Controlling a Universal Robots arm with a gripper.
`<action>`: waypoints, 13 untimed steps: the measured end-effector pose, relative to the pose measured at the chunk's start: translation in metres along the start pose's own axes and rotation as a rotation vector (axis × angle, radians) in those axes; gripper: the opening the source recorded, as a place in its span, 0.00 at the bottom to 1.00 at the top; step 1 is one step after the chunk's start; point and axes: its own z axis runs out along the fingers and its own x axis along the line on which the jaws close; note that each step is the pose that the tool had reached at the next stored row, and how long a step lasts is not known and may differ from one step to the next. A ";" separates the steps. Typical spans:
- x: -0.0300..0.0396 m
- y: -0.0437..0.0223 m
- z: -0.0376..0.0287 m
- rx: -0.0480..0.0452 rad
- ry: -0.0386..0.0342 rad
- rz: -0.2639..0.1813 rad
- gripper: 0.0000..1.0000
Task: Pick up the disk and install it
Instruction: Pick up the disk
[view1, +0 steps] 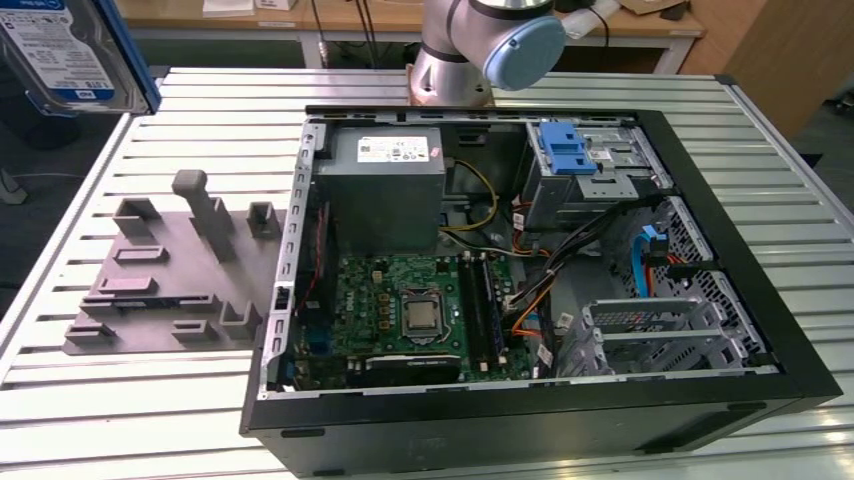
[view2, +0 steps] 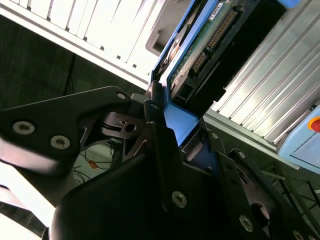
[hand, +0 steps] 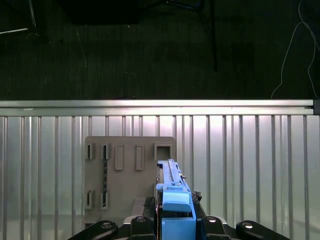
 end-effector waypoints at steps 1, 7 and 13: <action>0.0000 0.0000 -0.0007 0.0000 -0.0001 0.000 0.37; -0.0001 0.0000 -0.0034 0.0002 -0.0003 0.000 0.37; -0.0001 -0.0008 -0.0034 0.0000 -0.0008 0.000 0.37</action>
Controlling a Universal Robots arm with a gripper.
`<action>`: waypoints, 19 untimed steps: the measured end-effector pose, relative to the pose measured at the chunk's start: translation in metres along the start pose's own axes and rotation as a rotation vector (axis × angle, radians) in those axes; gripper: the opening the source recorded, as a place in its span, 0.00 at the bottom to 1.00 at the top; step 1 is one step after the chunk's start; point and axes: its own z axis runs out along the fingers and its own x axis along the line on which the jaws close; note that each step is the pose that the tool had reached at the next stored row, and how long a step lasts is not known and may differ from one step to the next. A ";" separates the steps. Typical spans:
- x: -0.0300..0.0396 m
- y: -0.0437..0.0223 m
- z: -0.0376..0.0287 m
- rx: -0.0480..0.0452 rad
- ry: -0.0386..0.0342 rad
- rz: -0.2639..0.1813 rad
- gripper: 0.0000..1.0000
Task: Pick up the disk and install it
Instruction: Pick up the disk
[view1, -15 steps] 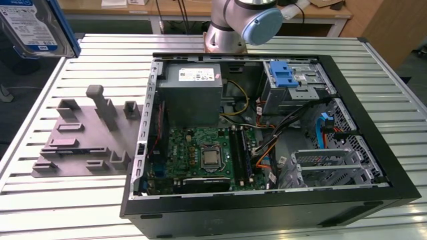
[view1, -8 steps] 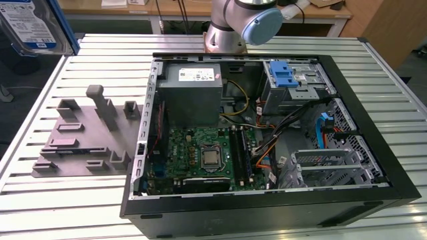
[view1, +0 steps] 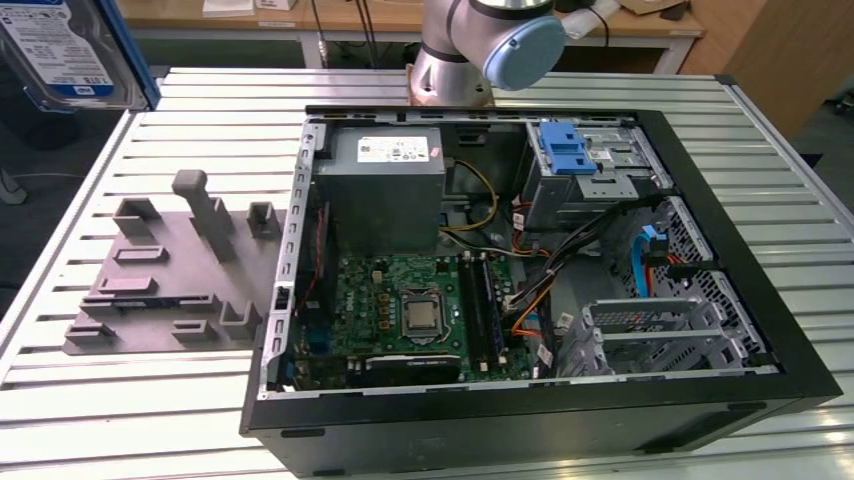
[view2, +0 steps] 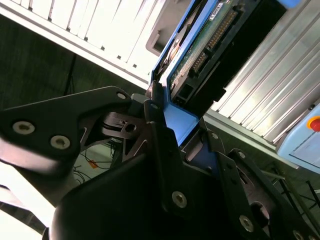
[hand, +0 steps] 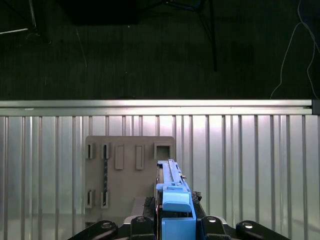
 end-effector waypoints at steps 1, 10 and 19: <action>0.0000 -0.0004 0.0000 0.0000 0.0000 0.000 0.37; -0.0001 -0.0036 -0.0001 0.0000 0.0000 0.000 0.37; -0.0002 -0.0086 -0.0001 0.0000 0.0000 0.000 0.37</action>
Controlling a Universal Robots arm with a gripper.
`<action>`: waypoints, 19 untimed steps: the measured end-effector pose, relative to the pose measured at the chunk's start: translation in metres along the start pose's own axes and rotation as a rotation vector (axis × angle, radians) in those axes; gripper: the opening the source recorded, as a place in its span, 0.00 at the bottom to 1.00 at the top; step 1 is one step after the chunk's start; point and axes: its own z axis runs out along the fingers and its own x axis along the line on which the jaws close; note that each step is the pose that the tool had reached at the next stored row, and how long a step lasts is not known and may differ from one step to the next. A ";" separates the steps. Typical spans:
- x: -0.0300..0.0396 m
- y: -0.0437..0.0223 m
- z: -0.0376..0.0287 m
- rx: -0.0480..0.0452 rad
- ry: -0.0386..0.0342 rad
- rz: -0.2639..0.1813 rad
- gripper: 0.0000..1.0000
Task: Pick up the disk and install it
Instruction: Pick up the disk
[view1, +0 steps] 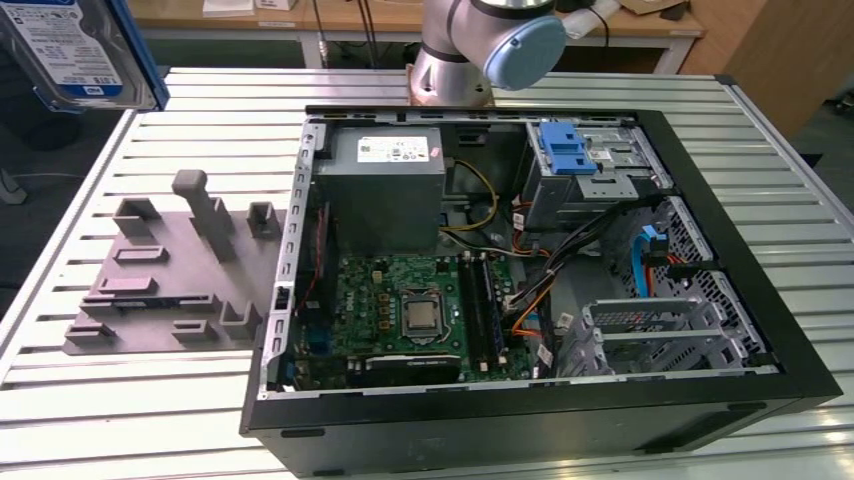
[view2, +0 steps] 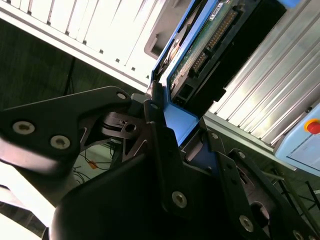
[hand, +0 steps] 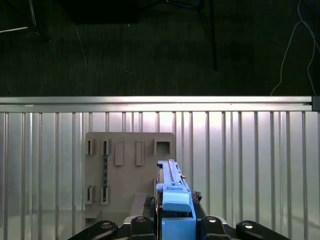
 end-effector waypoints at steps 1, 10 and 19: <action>0.0000 -0.0004 0.0000 0.0000 0.0000 0.000 0.37; -0.0001 -0.0036 -0.0001 -0.0001 0.0000 0.000 0.37; -0.0001 -0.0059 -0.0001 0.0000 -0.0001 0.000 0.37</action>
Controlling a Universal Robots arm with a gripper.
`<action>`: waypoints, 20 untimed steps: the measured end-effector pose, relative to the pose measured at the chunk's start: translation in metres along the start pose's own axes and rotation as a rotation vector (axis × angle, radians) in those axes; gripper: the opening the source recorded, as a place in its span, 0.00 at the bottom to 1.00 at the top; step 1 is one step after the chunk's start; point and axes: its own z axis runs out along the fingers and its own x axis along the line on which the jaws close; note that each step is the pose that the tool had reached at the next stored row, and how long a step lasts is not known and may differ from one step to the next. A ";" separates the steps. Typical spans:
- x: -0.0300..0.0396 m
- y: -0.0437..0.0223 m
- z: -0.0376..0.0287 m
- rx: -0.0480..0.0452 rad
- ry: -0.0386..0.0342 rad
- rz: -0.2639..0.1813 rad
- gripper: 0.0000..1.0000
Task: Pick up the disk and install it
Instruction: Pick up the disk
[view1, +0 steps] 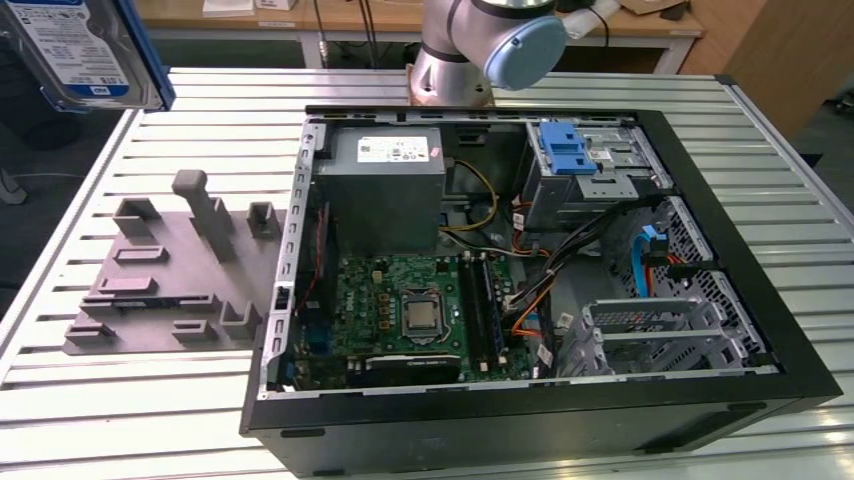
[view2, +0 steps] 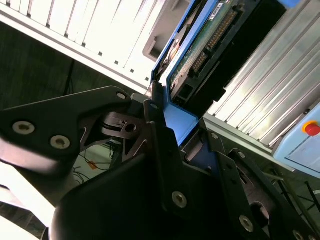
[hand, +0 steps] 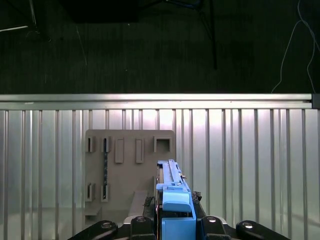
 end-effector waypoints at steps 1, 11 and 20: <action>0.0000 -0.0003 0.0000 0.0000 0.0000 0.000 0.37; -0.0001 -0.0041 -0.0001 0.0000 0.0001 0.000 0.37; -0.0001 -0.0067 -0.0001 0.0000 0.0000 0.000 0.37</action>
